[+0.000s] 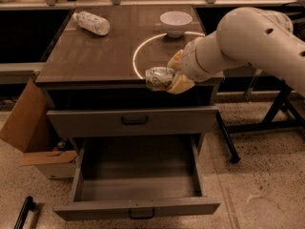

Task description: Pick 7up can from middle drawer and place on counter

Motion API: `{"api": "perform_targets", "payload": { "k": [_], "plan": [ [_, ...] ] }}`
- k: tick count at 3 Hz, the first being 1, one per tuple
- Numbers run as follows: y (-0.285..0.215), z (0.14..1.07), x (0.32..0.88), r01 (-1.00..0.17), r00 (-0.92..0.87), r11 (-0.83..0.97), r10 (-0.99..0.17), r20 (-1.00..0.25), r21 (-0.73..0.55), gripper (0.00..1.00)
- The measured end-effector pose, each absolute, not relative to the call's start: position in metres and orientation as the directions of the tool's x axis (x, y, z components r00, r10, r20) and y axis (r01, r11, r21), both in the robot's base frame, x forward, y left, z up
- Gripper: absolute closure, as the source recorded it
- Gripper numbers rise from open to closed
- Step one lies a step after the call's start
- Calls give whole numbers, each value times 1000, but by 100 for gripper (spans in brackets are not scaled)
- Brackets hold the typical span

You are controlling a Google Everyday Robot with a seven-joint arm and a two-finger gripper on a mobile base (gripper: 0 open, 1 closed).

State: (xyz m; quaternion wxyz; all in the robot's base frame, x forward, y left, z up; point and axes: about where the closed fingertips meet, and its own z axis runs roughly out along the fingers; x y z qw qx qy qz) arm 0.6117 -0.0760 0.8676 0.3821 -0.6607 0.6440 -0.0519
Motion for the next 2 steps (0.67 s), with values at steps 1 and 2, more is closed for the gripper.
{"api": "perform_targets", "payload": {
  "k": [1, 2],
  "plan": [
    [-77, 870, 638, -813, 122, 169, -886, -447, -557, 100],
    [-77, 876, 663, -807, 79, 222, -878, -473, -547, 100]
  ]
}}
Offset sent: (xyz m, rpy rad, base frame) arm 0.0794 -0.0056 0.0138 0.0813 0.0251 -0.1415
